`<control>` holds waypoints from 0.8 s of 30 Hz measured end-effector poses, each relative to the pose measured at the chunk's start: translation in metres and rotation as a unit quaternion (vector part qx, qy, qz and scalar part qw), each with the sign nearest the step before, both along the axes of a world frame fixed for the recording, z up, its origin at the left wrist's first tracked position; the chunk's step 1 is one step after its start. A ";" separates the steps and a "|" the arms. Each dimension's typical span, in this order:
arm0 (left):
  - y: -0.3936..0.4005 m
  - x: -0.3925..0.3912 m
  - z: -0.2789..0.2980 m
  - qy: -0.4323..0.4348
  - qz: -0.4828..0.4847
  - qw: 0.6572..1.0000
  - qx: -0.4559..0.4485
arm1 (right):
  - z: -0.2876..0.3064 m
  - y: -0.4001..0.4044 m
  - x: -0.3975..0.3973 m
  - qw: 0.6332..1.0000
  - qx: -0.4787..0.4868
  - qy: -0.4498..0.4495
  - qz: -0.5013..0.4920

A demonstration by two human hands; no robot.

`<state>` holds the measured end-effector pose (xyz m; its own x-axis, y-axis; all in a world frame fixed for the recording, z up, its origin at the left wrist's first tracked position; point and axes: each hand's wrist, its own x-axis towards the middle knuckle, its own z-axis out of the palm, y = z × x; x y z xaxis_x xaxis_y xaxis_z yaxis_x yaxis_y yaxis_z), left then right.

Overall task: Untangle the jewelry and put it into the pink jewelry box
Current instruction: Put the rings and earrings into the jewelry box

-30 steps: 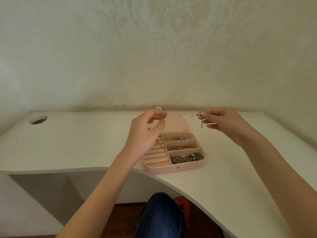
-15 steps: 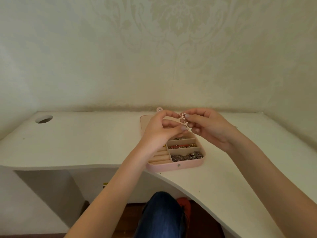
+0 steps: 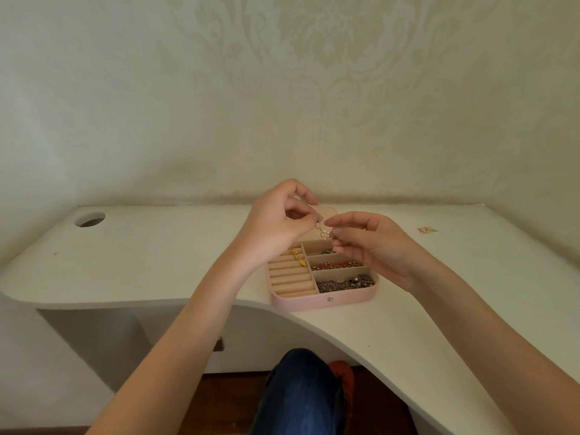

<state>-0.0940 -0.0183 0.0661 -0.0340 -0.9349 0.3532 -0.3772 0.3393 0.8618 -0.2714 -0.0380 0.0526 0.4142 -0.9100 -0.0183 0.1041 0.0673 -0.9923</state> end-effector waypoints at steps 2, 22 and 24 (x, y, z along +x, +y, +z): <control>0.001 0.004 0.002 -0.004 0.002 1.000 0.003 | 0.001 0.001 0.000 1.000 0.003 -0.014 -0.001; 0.009 -0.002 -0.007 -0.003 -0.065 0.997 -0.036 | 0.019 0.015 0.005 0.995 -0.050 0.078 -0.043; 0.010 -0.001 -0.007 -0.001 -0.078 0.996 -0.043 | 0.018 0.015 0.005 0.996 -0.035 0.082 -0.023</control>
